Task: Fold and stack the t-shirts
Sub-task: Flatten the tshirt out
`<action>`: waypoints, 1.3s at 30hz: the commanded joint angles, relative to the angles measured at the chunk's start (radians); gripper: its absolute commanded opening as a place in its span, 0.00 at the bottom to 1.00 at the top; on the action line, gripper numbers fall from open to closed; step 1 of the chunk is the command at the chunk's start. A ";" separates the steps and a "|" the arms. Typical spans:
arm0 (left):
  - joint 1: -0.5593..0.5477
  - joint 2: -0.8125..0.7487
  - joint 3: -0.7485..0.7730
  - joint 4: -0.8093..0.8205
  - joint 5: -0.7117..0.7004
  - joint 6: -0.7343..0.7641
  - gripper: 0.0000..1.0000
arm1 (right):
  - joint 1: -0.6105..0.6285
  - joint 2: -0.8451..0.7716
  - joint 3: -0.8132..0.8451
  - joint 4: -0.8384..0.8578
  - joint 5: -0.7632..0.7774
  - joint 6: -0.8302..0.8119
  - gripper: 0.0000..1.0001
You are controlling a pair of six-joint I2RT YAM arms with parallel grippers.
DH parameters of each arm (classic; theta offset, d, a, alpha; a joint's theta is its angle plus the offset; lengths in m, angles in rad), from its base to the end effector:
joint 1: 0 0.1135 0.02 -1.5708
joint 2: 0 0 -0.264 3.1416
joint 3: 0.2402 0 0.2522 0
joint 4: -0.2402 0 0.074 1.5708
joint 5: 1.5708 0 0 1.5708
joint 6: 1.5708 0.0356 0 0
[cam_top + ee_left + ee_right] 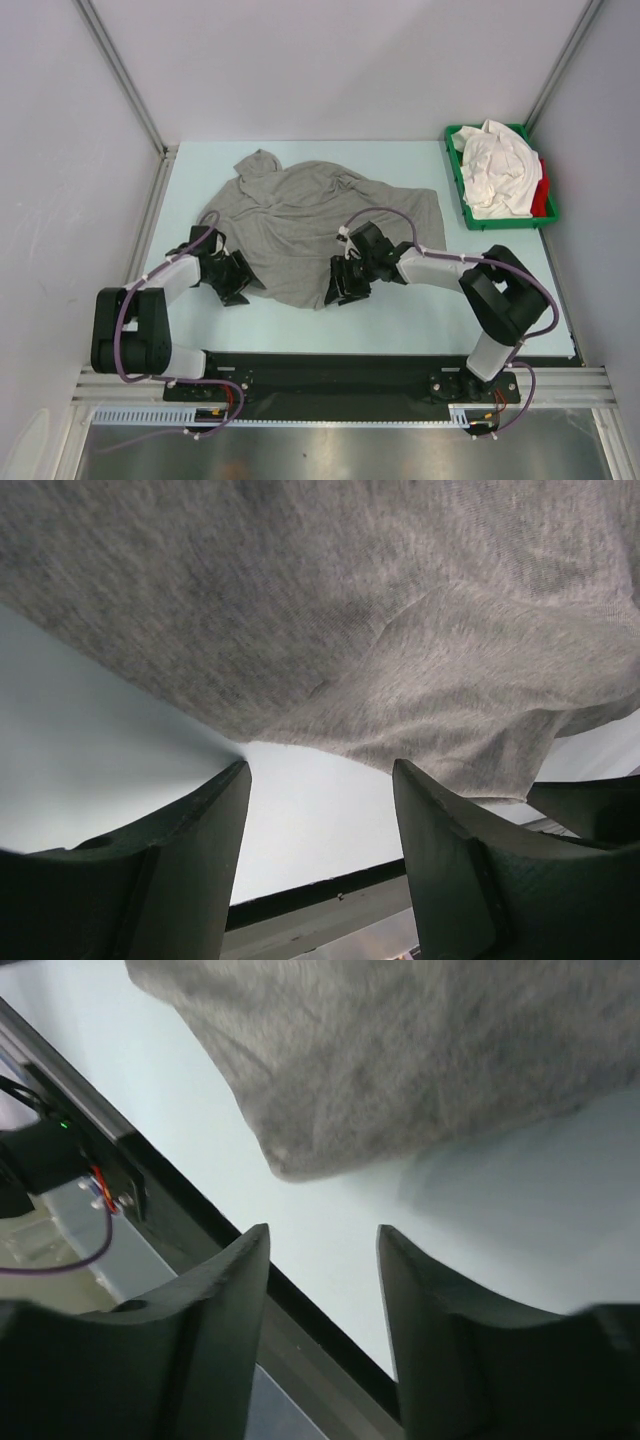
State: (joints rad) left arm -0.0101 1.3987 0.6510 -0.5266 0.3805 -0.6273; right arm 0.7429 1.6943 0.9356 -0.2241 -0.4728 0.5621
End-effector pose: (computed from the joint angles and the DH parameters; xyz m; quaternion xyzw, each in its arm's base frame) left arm 0.2263 -0.0155 0.1486 -0.2684 0.9338 -0.2231 0.0791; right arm 0.2322 0.2353 0.1626 -0.1516 0.9205 0.3492 0.0877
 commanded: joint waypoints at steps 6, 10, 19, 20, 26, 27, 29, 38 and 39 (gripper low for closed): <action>0.007 0.068 0.047 0.036 -0.071 0.040 0.61 | -0.031 0.079 -0.017 0.250 -0.030 0.145 0.48; 0.007 0.094 0.064 0.037 -0.094 0.046 0.60 | -0.043 0.088 -0.011 0.227 -0.009 0.145 0.49; 0.007 0.172 0.142 0.031 -0.109 0.086 0.07 | -0.057 0.059 -0.040 0.158 0.014 0.128 0.51; 0.007 0.154 0.148 0.024 -0.114 0.087 0.04 | -0.059 0.070 -0.038 0.164 0.007 0.128 0.51; 0.004 0.036 0.173 -0.041 -0.137 0.098 0.00 | -0.063 0.119 -0.006 0.206 -0.015 0.150 0.49; 0.002 -0.002 0.177 -0.049 -0.134 0.097 0.00 | -0.062 0.128 -0.001 0.213 -0.016 0.151 0.47; 0.001 -0.035 0.185 -0.064 -0.132 0.092 0.00 | -0.066 0.145 0.025 0.213 -0.024 0.141 0.41; -0.010 -0.223 0.245 -0.124 -0.152 0.081 0.00 | -0.152 0.212 0.147 0.135 -0.073 0.075 0.00; -0.011 -0.245 0.252 -0.127 -0.155 0.084 0.00 | -0.155 0.212 0.157 0.126 -0.078 0.064 0.00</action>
State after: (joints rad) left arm -0.0154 1.2453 0.8421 -0.6300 0.2501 -0.5575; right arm 0.6086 1.9034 1.0382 -0.0654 -0.5205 0.6704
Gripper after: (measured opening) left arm 0.008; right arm 0.014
